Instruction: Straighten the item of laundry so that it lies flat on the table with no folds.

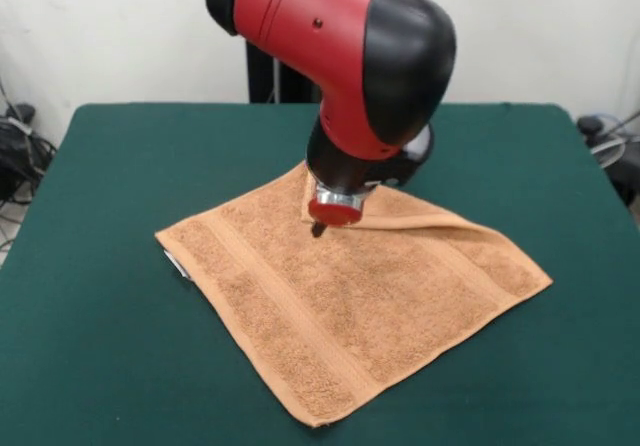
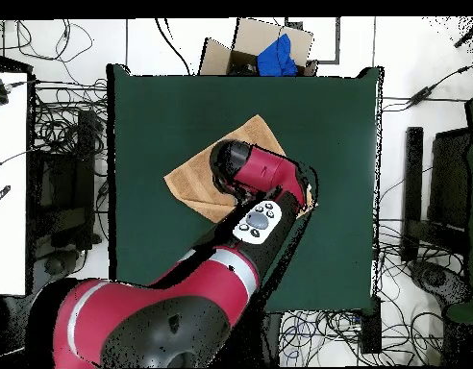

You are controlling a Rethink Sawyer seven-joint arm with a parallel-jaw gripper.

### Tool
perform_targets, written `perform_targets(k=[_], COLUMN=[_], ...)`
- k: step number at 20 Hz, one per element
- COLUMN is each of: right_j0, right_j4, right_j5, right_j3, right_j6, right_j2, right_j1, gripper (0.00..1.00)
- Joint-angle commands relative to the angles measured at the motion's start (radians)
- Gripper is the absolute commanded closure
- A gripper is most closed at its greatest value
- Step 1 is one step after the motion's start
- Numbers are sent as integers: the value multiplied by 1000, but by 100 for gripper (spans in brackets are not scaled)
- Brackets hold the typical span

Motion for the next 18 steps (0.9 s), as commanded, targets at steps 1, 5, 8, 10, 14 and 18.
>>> perform_targets(k=[1,5,8,10,14,18], right_j0=[-54,-89,-115,-127,-150,-153], right_j4=[-29,-38,-46,-55,-65,-72], right_j5=[-144,-170,-182,-185,-171,-159], right_j3=[156,188,209,222,259,283], right_j6=[-75,-100,-116,-121,-136,-117], right_j2=[212,258,288,302,334,354], right_j1=[8,-9,-23,-33,-70,-98], gripper=[0,0,0,0,0,0])
